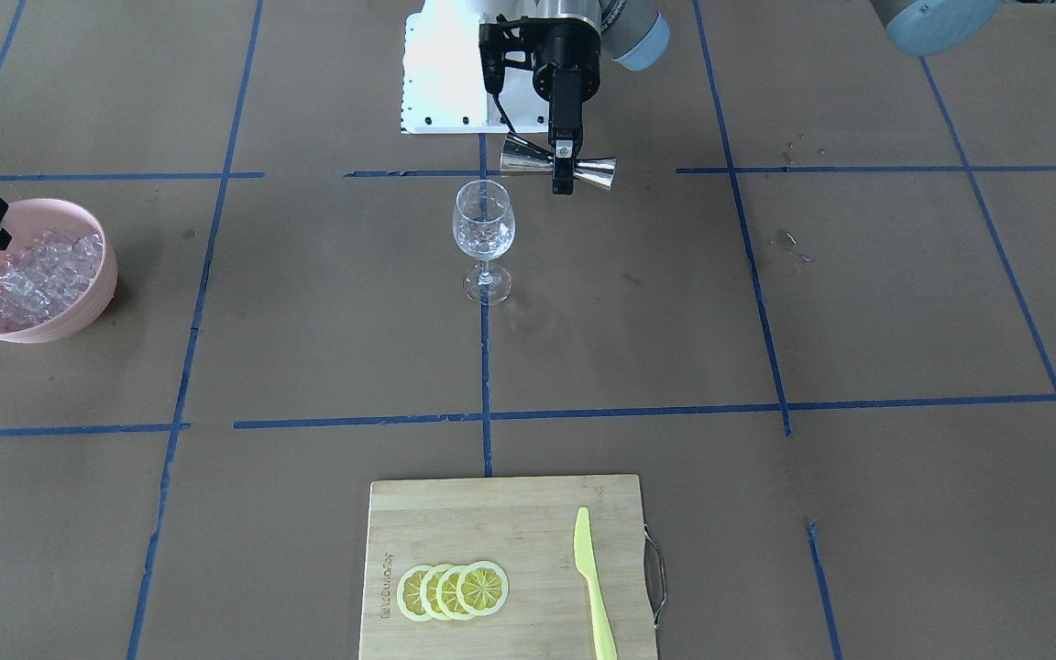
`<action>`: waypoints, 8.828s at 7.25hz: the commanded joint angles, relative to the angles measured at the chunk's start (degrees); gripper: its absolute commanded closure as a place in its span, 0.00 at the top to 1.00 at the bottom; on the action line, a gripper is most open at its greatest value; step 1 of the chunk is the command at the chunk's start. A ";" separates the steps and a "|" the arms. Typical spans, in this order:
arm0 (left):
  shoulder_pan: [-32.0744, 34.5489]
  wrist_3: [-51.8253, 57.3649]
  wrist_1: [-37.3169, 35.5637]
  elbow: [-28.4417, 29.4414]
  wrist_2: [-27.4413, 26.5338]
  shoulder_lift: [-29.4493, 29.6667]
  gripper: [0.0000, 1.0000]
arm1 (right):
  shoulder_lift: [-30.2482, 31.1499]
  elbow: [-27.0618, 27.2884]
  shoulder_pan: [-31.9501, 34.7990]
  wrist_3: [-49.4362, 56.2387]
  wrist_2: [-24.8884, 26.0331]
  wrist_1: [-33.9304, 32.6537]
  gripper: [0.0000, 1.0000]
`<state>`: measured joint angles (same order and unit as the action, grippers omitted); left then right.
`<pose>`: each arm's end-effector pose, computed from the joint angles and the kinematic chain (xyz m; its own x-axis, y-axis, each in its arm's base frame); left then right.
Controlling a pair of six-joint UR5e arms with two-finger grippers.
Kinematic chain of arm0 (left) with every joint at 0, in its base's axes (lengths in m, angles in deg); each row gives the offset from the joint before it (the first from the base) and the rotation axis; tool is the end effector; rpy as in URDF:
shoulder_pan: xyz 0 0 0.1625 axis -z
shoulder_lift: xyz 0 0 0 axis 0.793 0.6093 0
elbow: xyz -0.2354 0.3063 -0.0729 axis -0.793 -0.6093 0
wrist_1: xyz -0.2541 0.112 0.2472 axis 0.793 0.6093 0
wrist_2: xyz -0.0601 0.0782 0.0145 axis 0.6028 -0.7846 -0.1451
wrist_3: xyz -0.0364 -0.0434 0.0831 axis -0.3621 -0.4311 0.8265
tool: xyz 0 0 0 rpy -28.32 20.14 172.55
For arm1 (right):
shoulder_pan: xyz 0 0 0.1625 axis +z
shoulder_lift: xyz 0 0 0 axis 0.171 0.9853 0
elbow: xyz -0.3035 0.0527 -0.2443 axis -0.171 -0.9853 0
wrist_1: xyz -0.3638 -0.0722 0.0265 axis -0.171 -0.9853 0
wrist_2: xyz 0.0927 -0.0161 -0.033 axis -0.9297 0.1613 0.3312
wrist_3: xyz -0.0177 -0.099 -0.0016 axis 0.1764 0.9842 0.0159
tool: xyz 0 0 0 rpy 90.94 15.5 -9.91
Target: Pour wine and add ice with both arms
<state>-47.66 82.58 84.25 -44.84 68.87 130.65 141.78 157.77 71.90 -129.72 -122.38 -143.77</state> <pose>0.4622 -0.2712 0.1769 0.6743 0.0929 0.7325 -0.7271 -0.0897 0.6807 -0.1084 -0.3710 0.4916 0.7046 0.0365 0.7086 -0.1269 0.9891 0.0752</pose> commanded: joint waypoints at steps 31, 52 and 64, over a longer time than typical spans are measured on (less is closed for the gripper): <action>1.08 -34.60 66.11 9.36 0.78 -37.61 0.00 | -1.32 -1.32 -2.37 -6.80 5.31 8.44 0.00; 0.82 -109.03 31.07 1.97 8.79 -47.03 0.00 | -1.41 -0.35 -2.20 -6.98 5.57 8.44 0.00; 0.64 -111.06 27.27 11.73 9.13 -35.06 0.16 | -7.65 9.22 -2.11 -16.03 0.21 9.32 0.00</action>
<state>-46.96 -28.47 111.52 -33.01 77.88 95.57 134.55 166.58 69.78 -145.18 -121.83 -134.46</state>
